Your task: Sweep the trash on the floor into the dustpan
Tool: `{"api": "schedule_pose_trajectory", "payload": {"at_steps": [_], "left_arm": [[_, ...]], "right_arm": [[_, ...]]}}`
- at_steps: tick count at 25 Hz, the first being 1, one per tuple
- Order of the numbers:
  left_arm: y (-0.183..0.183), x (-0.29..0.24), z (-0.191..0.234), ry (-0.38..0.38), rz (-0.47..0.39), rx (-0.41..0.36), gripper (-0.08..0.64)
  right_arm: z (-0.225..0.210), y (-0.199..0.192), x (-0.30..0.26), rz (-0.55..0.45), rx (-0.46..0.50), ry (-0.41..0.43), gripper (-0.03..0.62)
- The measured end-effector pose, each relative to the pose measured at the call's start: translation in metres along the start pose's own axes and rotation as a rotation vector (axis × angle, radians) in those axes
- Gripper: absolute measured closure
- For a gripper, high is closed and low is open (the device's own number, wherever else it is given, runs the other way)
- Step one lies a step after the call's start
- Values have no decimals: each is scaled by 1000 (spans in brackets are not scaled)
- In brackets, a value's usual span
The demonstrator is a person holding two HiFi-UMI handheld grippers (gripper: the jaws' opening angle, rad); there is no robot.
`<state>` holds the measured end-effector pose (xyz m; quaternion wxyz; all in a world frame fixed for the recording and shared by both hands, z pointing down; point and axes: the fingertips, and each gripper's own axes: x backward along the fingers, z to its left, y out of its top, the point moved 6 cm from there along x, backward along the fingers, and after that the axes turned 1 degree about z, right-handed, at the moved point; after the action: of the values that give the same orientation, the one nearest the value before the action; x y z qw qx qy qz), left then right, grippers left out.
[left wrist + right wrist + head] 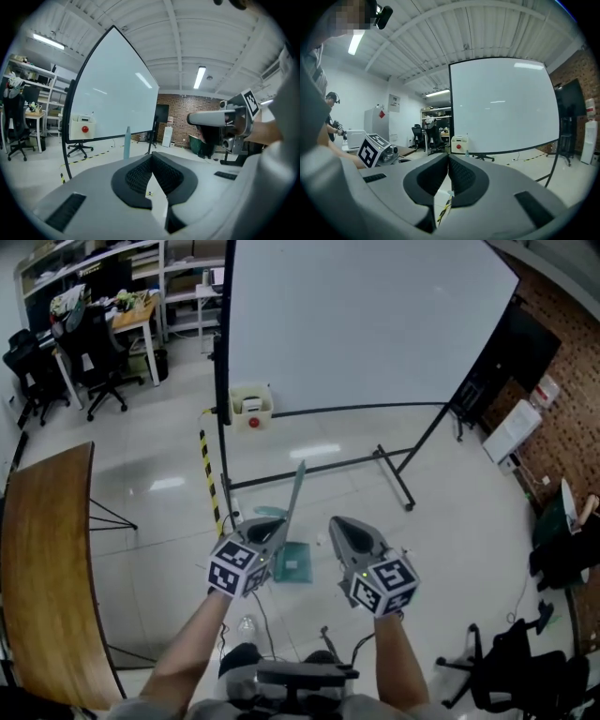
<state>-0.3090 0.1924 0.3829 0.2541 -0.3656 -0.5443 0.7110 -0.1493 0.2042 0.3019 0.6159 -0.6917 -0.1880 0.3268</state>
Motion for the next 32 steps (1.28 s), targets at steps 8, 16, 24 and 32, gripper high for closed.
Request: {"api": "schedule_pose_trajectory", "payload": {"at_steps": [8, 16, 24, 32], "left_arm": [[-24, -38, 62, -78, 125, -63, 554], [-55, -90, 89, -126, 216, -58, 554], [-61, -115, 107, -147, 253, -76, 554], [-103, -144, 129, -414, 375, -213, 551]], "right_arm": [[-26, -6, -47, 22, -78, -66, 592], [-64, -36, -84, 85, -115, -46, 565], [-85, -46, -121, 129, -132, 34, 405], [-63, -43, -160, 107, -179, -40, 390]]}}
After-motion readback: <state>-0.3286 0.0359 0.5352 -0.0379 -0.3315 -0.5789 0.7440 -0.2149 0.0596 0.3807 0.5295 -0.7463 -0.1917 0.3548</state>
